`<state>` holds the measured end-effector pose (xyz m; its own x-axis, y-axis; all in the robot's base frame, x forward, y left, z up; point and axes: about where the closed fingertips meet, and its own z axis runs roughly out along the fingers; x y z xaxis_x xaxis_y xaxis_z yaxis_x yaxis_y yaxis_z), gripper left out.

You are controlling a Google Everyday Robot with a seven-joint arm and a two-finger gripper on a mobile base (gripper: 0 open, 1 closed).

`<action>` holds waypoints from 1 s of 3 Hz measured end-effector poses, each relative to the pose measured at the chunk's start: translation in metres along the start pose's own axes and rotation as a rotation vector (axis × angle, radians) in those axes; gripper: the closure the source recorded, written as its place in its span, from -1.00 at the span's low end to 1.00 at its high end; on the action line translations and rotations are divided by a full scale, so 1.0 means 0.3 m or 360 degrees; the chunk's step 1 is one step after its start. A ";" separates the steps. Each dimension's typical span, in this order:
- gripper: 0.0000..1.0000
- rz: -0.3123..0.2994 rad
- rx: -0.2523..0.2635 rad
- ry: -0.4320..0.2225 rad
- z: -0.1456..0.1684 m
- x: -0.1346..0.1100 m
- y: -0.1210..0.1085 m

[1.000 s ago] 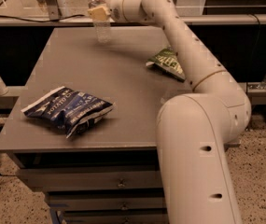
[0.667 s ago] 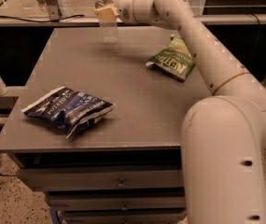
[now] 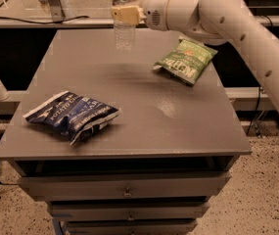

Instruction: Move water bottle near blue chip bag

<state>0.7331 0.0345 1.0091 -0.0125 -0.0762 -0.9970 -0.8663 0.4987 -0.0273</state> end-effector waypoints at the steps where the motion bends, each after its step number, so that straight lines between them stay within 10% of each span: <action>1: 1.00 0.0099 -0.0025 0.0019 -0.129 0.031 0.146; 3: 1.00 0.0139 -0.0033 0.0069 -0.158 0.104 0.180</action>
Offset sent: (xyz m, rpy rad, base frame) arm -0.0548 -0.0119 -0.0067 0.0208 0.0572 0.0099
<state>0.6623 0.0181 0.9800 -0.1094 -0.0707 -0.9915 -0.8712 0.4871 0.0614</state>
